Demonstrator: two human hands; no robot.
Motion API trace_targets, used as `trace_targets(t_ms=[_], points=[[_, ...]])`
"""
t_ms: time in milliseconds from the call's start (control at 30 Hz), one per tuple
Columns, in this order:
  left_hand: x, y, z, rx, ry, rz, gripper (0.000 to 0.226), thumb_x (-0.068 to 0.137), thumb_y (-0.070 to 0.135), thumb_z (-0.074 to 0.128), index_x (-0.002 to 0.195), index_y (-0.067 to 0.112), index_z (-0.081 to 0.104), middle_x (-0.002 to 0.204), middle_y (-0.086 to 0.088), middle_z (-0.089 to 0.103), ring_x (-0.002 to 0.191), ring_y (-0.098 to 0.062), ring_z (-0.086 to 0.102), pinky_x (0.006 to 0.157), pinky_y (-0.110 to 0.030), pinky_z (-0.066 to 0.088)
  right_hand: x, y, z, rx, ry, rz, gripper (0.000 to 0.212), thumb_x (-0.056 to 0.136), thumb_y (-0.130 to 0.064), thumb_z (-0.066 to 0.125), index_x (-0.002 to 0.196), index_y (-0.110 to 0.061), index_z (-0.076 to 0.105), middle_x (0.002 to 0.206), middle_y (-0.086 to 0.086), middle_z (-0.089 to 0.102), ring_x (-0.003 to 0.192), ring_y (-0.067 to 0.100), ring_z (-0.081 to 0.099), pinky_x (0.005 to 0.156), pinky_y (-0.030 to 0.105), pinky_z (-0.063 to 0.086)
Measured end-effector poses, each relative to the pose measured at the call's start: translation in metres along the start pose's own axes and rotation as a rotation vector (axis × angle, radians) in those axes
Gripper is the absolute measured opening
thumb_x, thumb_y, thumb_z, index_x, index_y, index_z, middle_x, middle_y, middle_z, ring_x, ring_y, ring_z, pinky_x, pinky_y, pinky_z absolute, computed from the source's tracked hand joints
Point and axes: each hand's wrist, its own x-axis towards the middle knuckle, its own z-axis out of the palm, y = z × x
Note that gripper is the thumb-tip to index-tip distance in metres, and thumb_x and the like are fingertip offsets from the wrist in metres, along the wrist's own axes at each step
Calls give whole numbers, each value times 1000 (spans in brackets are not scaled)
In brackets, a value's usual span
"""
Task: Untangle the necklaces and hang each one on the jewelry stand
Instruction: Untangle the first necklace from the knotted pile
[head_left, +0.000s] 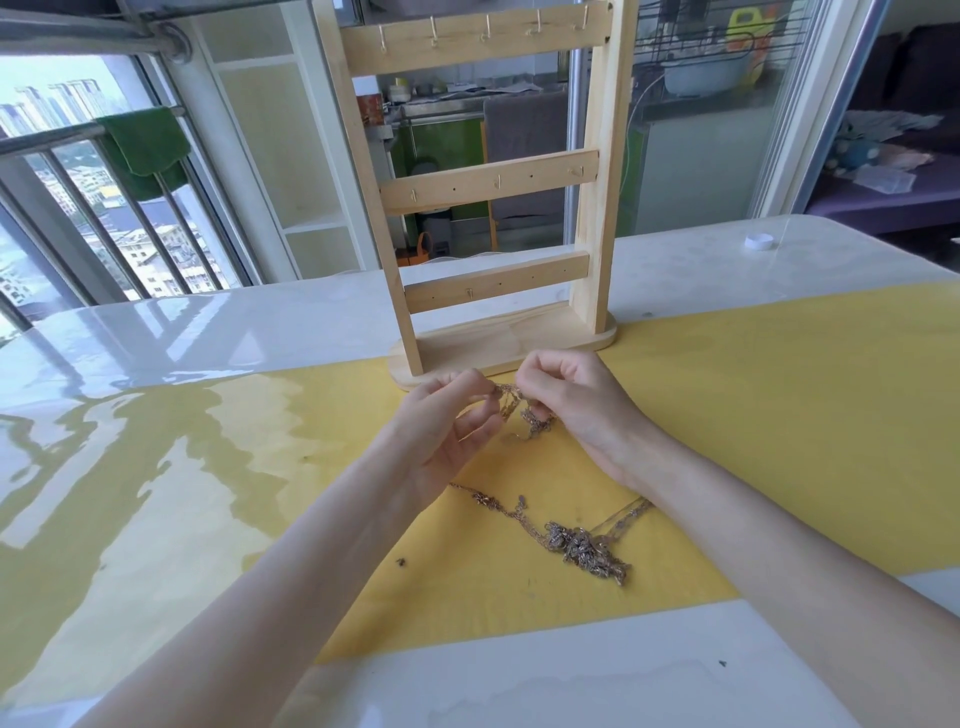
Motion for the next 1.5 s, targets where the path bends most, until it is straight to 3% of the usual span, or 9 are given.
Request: trace_targets(t_ms=[167,300,433,667,967,1133,1267,1400,1500], points=[[-3,-1,3,20,61,68,16,85,0,60,86,10,47,73,-5,63,57,-14,65,60,-21,57,1,-1,-2,-4,-131,18,14,68,-22,54,59,-12,52,66,10,45,63,17,39,58,24,35],[-5,-4,5,284,121,260,25,86,-4,58,91,14,41,76,-8,63,63,-14,65,71,-24,59,3,-1,-8,68,-94,59,21,76,-14,56,56,-11,51,66,8,49,60,14,42,55,21,35],[-8,-7,8,306,24,176,28,85,-6,61,95,12,42,75,-6,63,69,-17,68,69,-23,58,3,-1,-11,309,9,126,35,86,4,43,54,-9,47,63,7,53,56,14,41,51,22,32],[-4,-9,6,131,31,65,24,86,-4,61,93,10,43,70,-9,66,60,-12,64,68,-23,58,4,2,-9,312,23,93,28,83,12,56,73,-12,45,65,8,54,53,13,44,48,18,36],[0,-7,0,52,154,172,22,87,-3,58,93,12,43,79,-9,59,60,-12,60,69,-21,57,1,-2,-11,294,-166,67,21,83,6,63,93,-9,54,71,9,63,55,11,52,55,19,44],[-1,-7,0,231,179,335,29,84,-7,60,91,16,45,83,-3,49,71,-14,58,76,-29,54,3,1,-14,136,-157,53,17,84,3,64,98,-6,61,68,3,59,61,16,47,55,18,42],[-2,-6,1,392,151,437,30,82,-3,65,91,18,47,86,-1,52,62,-10,60,82,-37,52,3,1,-17,111,-171,66,21,86,-11,66,106,-7,67,79,2,62,66,9,50,59,20,42],[-3,-7,1,476,102,505,31,81,0,69,91,20,47,88,-1,54,61,-7,62,77,-33,54,4,4,-17,109,-164,73,14,87,-12,65,97,-6,72,89,6,67,80,16,53,65,22,45],[-3,-8,-1,536,88,560,33,82,-1,68,92,20,46,90,0,54,63,-6,64,74,-29,55,4,3,-19,96,-156,91,14,83,-9,68,92,1,70,82,9,66,73,18,53,64,21,45]])
